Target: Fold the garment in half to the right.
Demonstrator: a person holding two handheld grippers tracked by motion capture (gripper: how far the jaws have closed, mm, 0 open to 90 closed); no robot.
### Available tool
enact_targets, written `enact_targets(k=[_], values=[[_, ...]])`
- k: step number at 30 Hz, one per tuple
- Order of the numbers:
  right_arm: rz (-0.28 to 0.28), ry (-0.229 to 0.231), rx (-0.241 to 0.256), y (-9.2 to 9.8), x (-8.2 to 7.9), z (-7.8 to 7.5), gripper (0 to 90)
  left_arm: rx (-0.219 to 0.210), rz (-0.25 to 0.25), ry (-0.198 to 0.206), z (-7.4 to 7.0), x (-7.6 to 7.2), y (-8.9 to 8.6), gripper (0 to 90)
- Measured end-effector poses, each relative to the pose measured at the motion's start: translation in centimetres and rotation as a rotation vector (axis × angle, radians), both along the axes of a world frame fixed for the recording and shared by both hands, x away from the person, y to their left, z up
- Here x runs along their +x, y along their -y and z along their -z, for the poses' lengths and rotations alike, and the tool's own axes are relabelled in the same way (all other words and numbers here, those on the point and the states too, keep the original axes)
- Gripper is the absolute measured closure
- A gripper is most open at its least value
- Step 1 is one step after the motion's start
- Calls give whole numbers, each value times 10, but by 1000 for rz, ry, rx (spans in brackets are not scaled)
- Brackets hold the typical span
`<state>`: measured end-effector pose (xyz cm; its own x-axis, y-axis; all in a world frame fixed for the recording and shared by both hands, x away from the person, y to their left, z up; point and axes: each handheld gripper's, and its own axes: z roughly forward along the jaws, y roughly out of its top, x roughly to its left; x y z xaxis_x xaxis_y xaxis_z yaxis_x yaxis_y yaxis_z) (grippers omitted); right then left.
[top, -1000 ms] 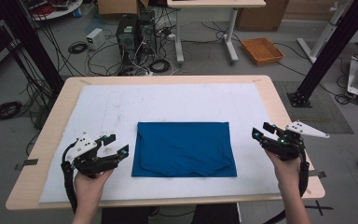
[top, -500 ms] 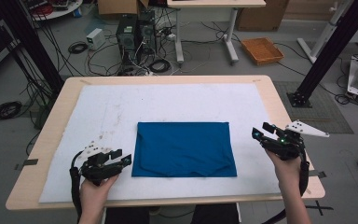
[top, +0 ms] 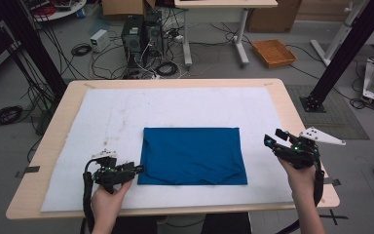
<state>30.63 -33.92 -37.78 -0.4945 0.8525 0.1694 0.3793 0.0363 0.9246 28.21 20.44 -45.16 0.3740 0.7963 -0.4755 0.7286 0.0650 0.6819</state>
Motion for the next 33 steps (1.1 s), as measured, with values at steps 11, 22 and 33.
enact_targets(k=[11,22,33], values=[[-62,-7,-4,-26,1,2,414,83,-52,24,1,0,28,615],[-213,-4,-54,-115,24,-4,429,113,-75,31,-1,-5,35,626],[-308,-86,-110,-230,78,3,434,186,-87,45,-4,-10,34,548]])
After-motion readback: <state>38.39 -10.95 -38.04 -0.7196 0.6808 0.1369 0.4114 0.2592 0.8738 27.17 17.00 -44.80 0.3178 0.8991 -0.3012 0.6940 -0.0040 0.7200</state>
